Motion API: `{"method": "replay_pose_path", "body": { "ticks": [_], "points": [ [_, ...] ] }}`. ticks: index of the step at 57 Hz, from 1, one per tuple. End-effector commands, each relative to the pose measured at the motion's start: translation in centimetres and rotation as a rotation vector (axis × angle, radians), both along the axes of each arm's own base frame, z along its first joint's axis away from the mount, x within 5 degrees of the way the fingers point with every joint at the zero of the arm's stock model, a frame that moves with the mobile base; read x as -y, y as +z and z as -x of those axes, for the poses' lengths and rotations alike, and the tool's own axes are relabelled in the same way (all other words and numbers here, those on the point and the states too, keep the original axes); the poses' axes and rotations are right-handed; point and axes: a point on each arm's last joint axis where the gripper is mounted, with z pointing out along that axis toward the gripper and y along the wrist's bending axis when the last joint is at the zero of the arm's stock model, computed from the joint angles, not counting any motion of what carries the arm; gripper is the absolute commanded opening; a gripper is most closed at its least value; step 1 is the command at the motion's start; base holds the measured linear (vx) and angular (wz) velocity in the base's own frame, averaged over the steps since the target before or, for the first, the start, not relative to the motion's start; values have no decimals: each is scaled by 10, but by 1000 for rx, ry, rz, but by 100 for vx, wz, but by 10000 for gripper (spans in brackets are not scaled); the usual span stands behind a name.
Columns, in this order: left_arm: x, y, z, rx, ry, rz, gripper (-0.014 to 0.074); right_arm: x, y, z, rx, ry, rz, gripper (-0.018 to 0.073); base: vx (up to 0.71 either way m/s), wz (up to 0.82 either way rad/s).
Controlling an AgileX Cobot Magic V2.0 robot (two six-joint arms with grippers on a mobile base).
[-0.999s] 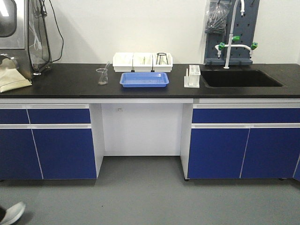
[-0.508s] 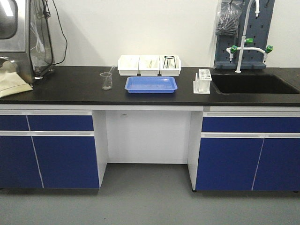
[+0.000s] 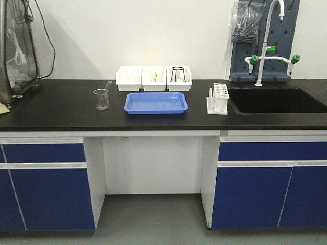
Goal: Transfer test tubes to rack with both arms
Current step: 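Drive the base forward to the bench facing the white bins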
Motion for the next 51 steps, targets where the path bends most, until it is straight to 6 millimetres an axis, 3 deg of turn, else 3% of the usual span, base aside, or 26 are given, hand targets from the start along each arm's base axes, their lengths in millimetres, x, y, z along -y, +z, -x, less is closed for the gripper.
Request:
{"method": "replay_pose_path", "body": {
  "ticks": [1,51],
  "points": [
    [0,17,2,115,-4,10,-4,-1,4,1,79,9,10,-8,40,-5],
    [0,17,2,115,-4,10,-4,-1,4,1,79,9,10,-8,43,-8]
  ]
}}
